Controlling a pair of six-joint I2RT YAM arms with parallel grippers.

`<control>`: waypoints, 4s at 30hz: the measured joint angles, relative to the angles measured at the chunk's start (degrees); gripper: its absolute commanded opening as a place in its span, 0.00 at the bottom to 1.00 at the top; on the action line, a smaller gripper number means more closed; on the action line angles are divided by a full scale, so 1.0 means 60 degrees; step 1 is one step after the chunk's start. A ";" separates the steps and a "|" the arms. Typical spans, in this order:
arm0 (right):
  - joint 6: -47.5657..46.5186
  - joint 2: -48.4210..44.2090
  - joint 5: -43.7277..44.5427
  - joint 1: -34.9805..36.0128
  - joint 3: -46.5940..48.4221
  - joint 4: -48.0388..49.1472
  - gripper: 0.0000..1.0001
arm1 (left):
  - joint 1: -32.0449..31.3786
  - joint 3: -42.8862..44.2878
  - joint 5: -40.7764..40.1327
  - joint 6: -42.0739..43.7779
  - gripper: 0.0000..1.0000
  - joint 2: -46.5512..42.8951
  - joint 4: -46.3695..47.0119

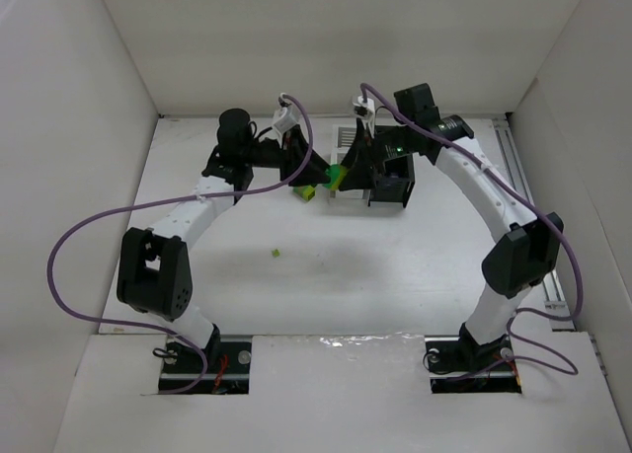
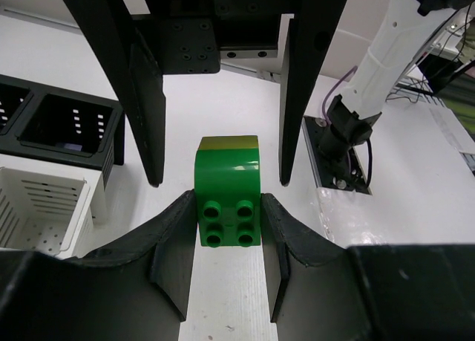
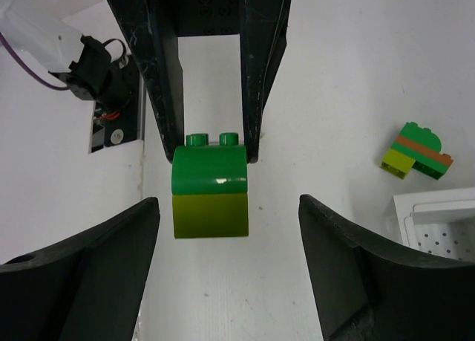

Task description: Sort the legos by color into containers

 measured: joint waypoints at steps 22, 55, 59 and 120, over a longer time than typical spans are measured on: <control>-0.0707 0.0076 -0.0018 0.0153 -0.0080 -0.0135 0.01 | 0.0055 0.0000 0.0026 -0.0401 0.00 0.0182 0.0444; 0.3020 -0.1286 0.6801 0.0889 -0.3672 0.5304 0.00 | 0.1020 0.1027 -0.4226 -0.2047 0.00 0.0805 0.2091; 0.3195 -0.0645 0.7402 0.0882 -0.3169 0.5504 0.00 | 0.1195 0.0696 -0.4801 -0.1636 0.00 0.0240 0.1574; 0.4612 -0.7417 0.7428 -0.3027 -0.6998 0.5635 0.90 | -0.2441 0.8582 -0.7690 0.0481 0.00 0.6936 -0.2801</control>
